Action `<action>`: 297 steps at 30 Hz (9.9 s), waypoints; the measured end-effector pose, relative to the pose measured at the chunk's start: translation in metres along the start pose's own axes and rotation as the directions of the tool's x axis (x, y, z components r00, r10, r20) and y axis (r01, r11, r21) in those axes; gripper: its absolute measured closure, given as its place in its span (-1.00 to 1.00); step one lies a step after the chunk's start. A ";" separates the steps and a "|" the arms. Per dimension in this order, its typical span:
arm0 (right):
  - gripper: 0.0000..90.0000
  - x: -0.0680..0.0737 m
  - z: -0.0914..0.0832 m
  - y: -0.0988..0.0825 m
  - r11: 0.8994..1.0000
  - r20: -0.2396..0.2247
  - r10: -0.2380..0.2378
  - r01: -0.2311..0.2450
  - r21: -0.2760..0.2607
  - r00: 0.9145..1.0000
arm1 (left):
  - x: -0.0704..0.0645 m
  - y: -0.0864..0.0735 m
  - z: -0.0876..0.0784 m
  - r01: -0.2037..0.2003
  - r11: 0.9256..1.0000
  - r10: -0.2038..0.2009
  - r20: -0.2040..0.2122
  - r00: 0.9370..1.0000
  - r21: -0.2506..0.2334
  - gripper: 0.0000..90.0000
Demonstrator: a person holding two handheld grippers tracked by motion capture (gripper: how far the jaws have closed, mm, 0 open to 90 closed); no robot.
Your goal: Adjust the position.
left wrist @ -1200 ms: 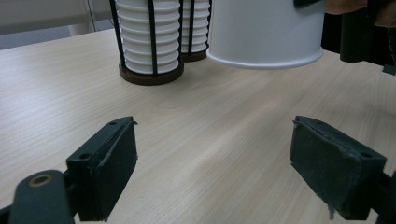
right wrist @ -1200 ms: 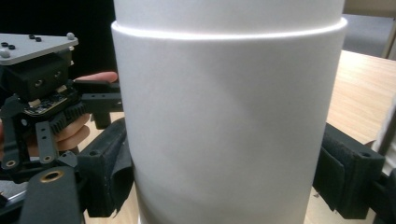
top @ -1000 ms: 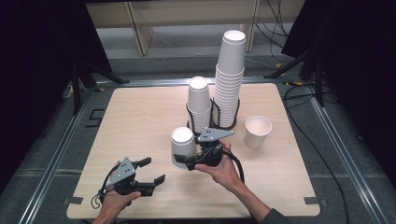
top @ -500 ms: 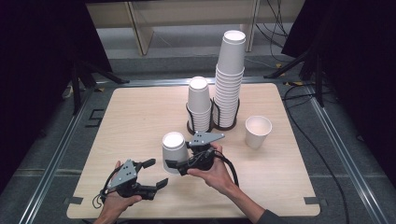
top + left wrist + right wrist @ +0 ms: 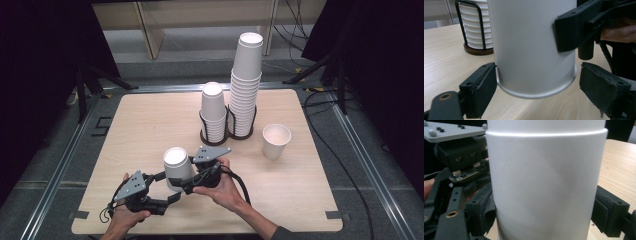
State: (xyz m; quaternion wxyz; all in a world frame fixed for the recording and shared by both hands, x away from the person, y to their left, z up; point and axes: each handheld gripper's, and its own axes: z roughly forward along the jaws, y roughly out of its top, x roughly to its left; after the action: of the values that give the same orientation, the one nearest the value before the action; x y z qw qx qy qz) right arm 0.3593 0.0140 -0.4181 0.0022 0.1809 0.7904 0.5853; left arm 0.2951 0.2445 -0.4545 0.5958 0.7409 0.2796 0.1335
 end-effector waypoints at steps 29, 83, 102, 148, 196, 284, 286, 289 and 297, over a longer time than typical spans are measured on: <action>-0.63 0.014 0.019 -0.003 1.000 -0.054 -0.017 0.016 -0.011 0.998 | 0.000 -0.002 0.000 0.008 0.999 -0.007 -0.030 1.000 0.033 -0.87; -0.46 0.000 -0.028 0.034 0.980 -0.133 0.012 0.014 0.196 0.991 | -0.011 0.000 0.000 -0.170 0.985 0.171 -0.021 0.985 0.025 -0.86; -0.46 -0.028 -0.058 0.036 0.992 -0.079 0.121 -0.118 0.040 0.990 | -0.005 0.006 -0.008 -0.116 0.989 0.112 -0.044 0.993 -0.096 -0.68; -0.46 -0.014 -0.034 0.029 0.989 -0.275 0.142 -0.146 0.006 0.951 | -0.012 0.007 -0.002 -0.113 0.990 0.114 0.004 0.993 -0.080 -0.77; -0.51 -0.001 -0.036 0.022 0.879 -0.267 -0.065 0.182 0.441 0.962 | -0.024 0.000 0.006 -0.258 0.959 0.248 0.090 0.965 0.119 -0.65; -0.45 -0.024 -0.044 0.026 0.981 -0.413 0.029 0.054 0.188 0.910 | -0.014 0.009 -0.007 -0.120 0.982 0.135 0.099 0.986 -0.148 -0.84; -0.45 -0.024 -0.045 0.025 0.979 -0.415 0.033 0.055 0.197 0.909 | -0.014 0.009 -0.007 -0.115 0.983 0.131 0.105 0.986 -0.142 -0.82; -0.45 -0.025 -0.045 0.025 0.978 -0.416 0.031 0.059 0.202 0.909 | -0.014 0.009 -0.007 -0.117 0.984 0.132 0.113 0.985 -0.132 -0.78; -0.48 -0.024 -0.046 0.024 0.968 -0.402 0.014 0.088 0.233 0.915 | -0.014 0.010 -0.007 -0.145 0.982 0.160 0.121 0.980 -0.120 -0.71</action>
State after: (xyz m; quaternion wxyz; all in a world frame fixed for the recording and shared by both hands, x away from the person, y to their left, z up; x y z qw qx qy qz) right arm 0.3783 -0.0293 -0.3859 -0.1708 0.0408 0.8438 0.5071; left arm 0.2825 0.2411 -0.4406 0.6411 0.7330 0.1746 0.1455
